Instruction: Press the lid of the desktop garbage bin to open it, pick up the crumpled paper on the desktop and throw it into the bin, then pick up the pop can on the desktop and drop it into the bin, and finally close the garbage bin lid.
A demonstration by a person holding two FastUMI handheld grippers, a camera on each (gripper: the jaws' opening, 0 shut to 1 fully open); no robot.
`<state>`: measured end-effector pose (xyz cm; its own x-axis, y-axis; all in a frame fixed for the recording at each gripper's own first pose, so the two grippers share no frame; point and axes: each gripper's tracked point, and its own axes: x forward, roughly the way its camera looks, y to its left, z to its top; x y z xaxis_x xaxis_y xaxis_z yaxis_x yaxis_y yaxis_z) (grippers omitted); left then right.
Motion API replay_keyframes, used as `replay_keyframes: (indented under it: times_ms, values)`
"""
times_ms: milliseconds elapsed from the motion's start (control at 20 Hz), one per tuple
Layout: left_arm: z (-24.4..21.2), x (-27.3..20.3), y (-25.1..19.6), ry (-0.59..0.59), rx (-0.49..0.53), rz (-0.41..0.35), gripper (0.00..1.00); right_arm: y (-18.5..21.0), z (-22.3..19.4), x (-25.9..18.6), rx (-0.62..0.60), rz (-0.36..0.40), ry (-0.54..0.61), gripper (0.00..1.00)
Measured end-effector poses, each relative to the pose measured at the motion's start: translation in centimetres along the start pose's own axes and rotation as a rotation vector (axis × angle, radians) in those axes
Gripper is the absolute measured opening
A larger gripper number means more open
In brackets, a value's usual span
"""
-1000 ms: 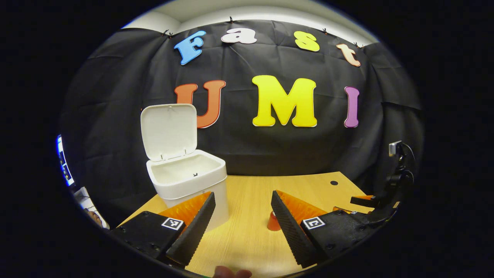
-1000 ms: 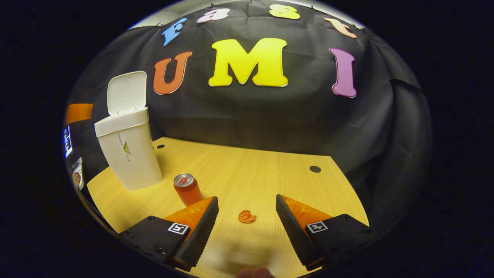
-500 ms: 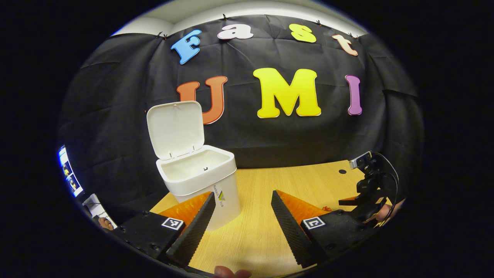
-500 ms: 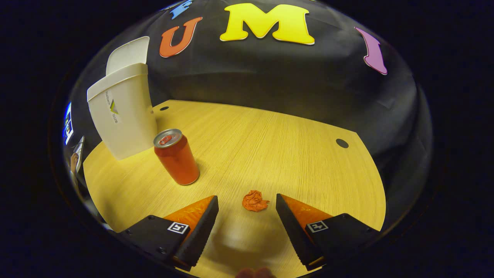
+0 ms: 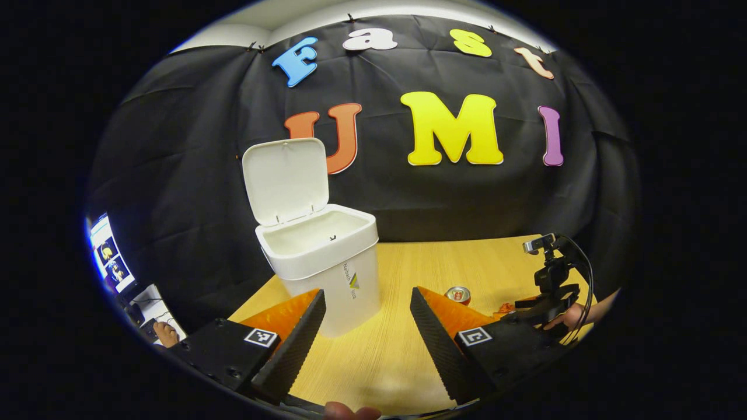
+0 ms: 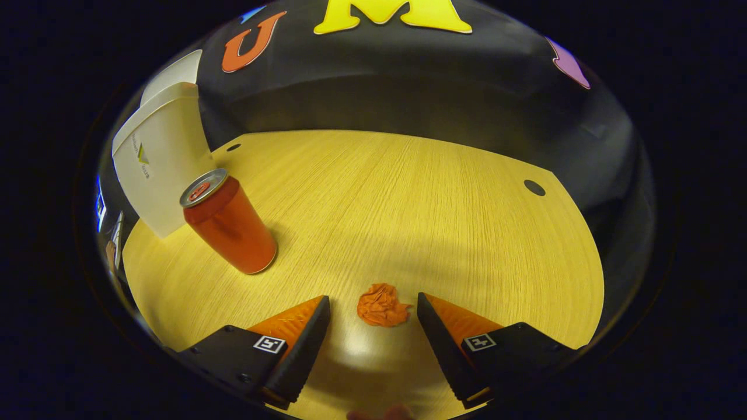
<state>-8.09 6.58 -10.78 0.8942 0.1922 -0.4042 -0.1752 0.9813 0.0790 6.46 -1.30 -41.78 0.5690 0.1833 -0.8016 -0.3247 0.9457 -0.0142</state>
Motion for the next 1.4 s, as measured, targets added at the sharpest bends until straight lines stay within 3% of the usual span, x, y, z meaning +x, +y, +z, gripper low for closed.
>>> replay_keyframes:
  times_ms: [150,250,300,400,450,550,600,650,750,1150,1400]
  values:
    - [-0.2,-0.1,0.2,0.004,-0.002,0.015,0.96,-0.1,0.1,0.2,0.011,-0.003,0.008,0.90]
    - [-0.1,0.2,0.1,0.006,-0.007,0.019,0.96,-0.7,0.2,0.3,0.030,-0.015,0.009,0.78]
    - [-0.2,0.3,0.0,0.009,-0.009,0.019,0.96,-0.8,0.2,0.4,0.046,-0.025,0.015,0.64]
    - [-0.2,0.4,-0.5,0.011,-0.017,0.014,0.96,-0.7,0.2,0.4,0.053,-0.027,0.026,0.52]
    - [-0.1,0.3,-0.7,0.010,-0.019,0.012,0.96,-0.5,0.3,0.6,0.037,-0.020,0.027,0.52]
    - [0.1,0.5,-1.1,0.007,-0.017,0.013,0.96,-0.4,0.5,0.1,-0.004,-0.014,0.026,0.27]
    - [0.2,0.5,-1.3,0.007,-0.017,0.016,0.96,-0.3,0.2,0.3,-0.020,-0.013,0.024,0.26]
    - [0.0,0.4,-1.5,0.010,-0.019,0.016,0.96,0.0,0.3,0.0,-0.027,0.005,0.024,0.11]
    - [0.1,0.2,-1.8,0.004,-0.023,0.023,0.96,0.4,0.5,-0.3,-0.016,0.031,0.023,0.01]
    - [-0.3,-0.3,-2.6,0.000,-0.031,0.033,0.96,1.1,4.4,-4.2,0.010,0.072,-0.052,0.01]
    - [0.3,-0.1,-2.1,-0.028,-0.044,0.011,0.96,6.0,13.5,-11.7,0.011,0.159,-0.243,0.01]
